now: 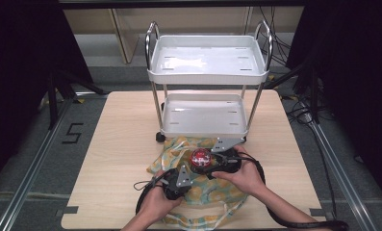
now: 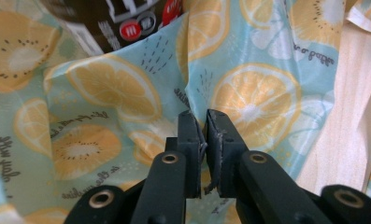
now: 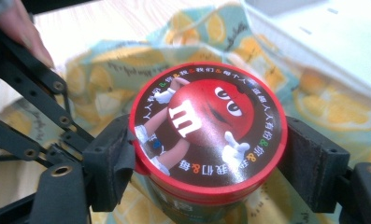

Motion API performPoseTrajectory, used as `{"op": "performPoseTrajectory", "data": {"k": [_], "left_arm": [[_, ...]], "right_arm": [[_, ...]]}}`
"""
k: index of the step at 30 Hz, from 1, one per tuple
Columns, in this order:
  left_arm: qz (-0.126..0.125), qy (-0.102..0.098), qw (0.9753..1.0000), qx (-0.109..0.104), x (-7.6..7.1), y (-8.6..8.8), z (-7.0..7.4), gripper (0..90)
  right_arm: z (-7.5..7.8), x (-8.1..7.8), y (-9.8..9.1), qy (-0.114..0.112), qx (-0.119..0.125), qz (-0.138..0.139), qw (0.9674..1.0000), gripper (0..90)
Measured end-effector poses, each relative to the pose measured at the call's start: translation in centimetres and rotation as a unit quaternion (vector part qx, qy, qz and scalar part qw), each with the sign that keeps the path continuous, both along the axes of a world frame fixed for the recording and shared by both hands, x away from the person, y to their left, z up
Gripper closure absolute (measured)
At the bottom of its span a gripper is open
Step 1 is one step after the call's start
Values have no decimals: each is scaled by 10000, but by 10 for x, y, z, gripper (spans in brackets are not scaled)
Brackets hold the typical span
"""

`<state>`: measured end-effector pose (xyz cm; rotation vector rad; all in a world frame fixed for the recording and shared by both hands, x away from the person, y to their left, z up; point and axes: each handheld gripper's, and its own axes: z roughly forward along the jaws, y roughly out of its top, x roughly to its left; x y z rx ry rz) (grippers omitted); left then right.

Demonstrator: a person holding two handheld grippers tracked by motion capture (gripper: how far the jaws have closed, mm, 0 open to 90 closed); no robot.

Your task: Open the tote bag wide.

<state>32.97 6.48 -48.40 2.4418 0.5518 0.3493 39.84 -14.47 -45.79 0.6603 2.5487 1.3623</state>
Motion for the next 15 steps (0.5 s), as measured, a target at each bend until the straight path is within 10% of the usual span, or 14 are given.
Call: {"op": "performPoseTrajectory", "data": {"k": [15], "left_arm": [[85, -88, 9998, -136, -1, 0, 5, 742]], "right_arm": [[21, 0, -16, -115, 285, -45, 9995, 262]]}}
